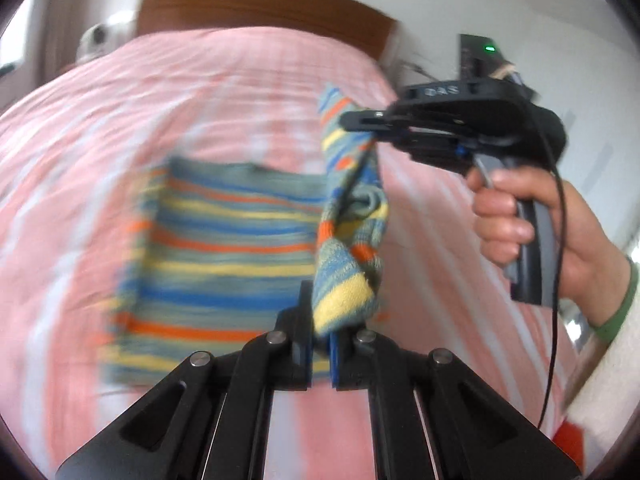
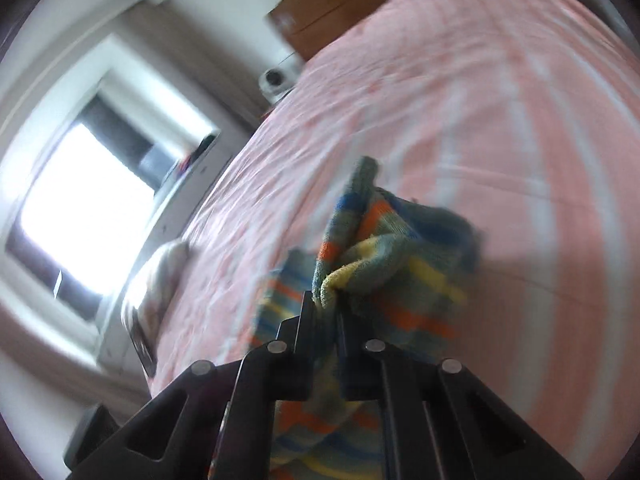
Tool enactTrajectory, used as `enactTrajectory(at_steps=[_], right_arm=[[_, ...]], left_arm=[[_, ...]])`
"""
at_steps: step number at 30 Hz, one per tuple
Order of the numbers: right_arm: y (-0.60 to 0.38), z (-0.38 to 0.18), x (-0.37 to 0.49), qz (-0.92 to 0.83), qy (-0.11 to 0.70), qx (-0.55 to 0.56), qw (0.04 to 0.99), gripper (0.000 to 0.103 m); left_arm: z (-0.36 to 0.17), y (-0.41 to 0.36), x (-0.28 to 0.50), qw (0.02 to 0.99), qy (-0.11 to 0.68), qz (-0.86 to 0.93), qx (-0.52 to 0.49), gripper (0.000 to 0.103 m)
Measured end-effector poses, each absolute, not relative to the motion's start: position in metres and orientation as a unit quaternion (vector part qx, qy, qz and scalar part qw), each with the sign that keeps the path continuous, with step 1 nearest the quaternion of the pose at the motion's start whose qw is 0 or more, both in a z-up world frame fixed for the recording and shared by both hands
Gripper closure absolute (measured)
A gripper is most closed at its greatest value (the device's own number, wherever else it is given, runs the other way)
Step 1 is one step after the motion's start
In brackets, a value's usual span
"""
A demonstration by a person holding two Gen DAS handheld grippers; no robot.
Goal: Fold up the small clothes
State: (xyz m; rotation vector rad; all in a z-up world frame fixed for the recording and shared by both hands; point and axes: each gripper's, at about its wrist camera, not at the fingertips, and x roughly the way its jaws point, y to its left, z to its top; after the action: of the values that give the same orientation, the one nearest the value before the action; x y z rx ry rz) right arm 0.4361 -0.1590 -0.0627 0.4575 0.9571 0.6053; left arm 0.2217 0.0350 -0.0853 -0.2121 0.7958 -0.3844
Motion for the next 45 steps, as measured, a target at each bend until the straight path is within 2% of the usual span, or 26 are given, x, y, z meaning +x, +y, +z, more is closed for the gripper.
enactTrajectory(at_steps=[3, 5, 6, 7, 9, 12, 15, 17, 18, 20, 21, 22, 23, 25, 27, 28, 31, 35, 40, 45], right_arm=[[-0.088, -0.074, 0.452, 0.302, 0.461, 0.195, 0.811, 0.094], [-0.045, -0.088, 0.459, 0.313, 0.464, 0.187, 0.808, 0.082], [-0.027, -0.097, 0.462, 0.314, 0.471, 0.188, 0.803, 0.058], [-0.021, -0.101, 0.462, 0.311, 0.477, 0.192, 0.8, 0.042], [-0.022, -0.104, 0.447, 0.302, 0.47, 0.218, 0.8, 0.042], [-0.045, -0.091, 0.42, 0.299, 0.45, 0.218, 0.813, 0.042], [-0.057, -0.075, 0.378, 0.323, 0.437, 0.137, 0.829, 0.043], [-0.061, -0.08, 0.345, 0.355, 0.445, 0.093, 0.817, 0.044], [-0.065, -0.092, 0.332, 0.357, 0.463, 0.079, 0.808, 0.044], [-0.07, -0.133, 0.309, 0.316, 0.527, 0.024, 0.789, 0.054], [-0.075, -0.143, 0.297, 0.297, 0.536, 0.002, 0.79, 0.055], [-0.083, -0.143, 0.28, 0.279, 0.523, -0.014, 0.805, 0.055], [-0.093, -0.139, 0.26, 0.267, 0.512, -0.016, 0.816, 0.054], [-0.112, -0.13, 0.225, 0.256, 0.49, 0.006, 0.833, 0.029], [-0.129, -0.125, 0.197, 0.225, 0.465, 0.01, 0.856, 0.017], [-0.133, -0.124, 0.189, 0.212, 0.457, 0.01, 0.864, 0.015], [-0.149, -0.125, 0.163, 0.153, 0.436, 0.009, 0.887, 0.011], [-0.171, -0.122, 0.14, 0.081, 0.381, -0.014, 0.921, 0.004], [-0.178, -0.153, 0.145, 0.082, 0.406, -0.031, 0.91, 0.001], [-0.189, -0.16, 0.148, 0.099, 0.394, 0.006, 0.914, 0.0]], left_arm=[[-0.097, 0.078, 0.225, 0.899, 0.4, -0.135, -0.115, 0.096], [-0.109, 0.094, 0.23, 0.896, 0.422, -0.091, -0.102, 0.075], [-0.118, 0.103, 0.232, 0.89, 0.443, -0.06, -0.086, 0.048], [-0.121, 0.107, 0.231, 0.887, 0.451, -0.05, -0.084, 0.035], [-0.12, 0.121, 0.222, 0.889, 0.443, -0.055, -0.103, 0.033], [-0.112, 0.129, 0.214, 0.899, 0.414, -0.069, -0.127, 0.024], [-0.115, 0.129, 0.221, 0.901, 0.407, -0.07, -0.133, 0.024], [-0.128, 0.121, 0.235, 0.894, 0.434, -0.031, -0.11, 0.035], [-0.135, 0.124, 0.235, 0.885, 0.455, -0.011, -0.097, 0.045], [-0.144, 0.132, 0.233, 0.873, 0.477, -0.004, -0.099, 0.043], [-0.139, 0.138, 0.223, 0.874, 0.474, 0.002, -0.101, 0.035], [-0.135, 0.14, 0.217, 0.876, 0.472, 0.011, -0.096, 0.024], [-0.128, 0.143, 0.209, 0.88, 0.466, 0.027, -0.083, 0.02], [-0.115, 0.145, 0.192, 0.891, 0.448, 0.04, -0.061, 0.012], [-0.108, 0.144, 0.181, 0.894, 0.444, 0.035, -0.054, 0.011], [-0.108, 0.144, 0.179, 0.895, 0.442, 0.033, -0.051, 0.01], [-0.112, 0.137, 0.171, 0.903, 0.428, 0.026, -0.043, 0.005], [-0.138, 0.13, 0.16, 0.903, 0.428, 0.024, -0.032, 0.005], [-0.158, 0.125, 0.147, 0.914, 0.405, 0.027, -0.017, 0.002], [-0.158, 0.126, 0.15, 0.914, 0.405, 0.027, -0.02, 0.001]])
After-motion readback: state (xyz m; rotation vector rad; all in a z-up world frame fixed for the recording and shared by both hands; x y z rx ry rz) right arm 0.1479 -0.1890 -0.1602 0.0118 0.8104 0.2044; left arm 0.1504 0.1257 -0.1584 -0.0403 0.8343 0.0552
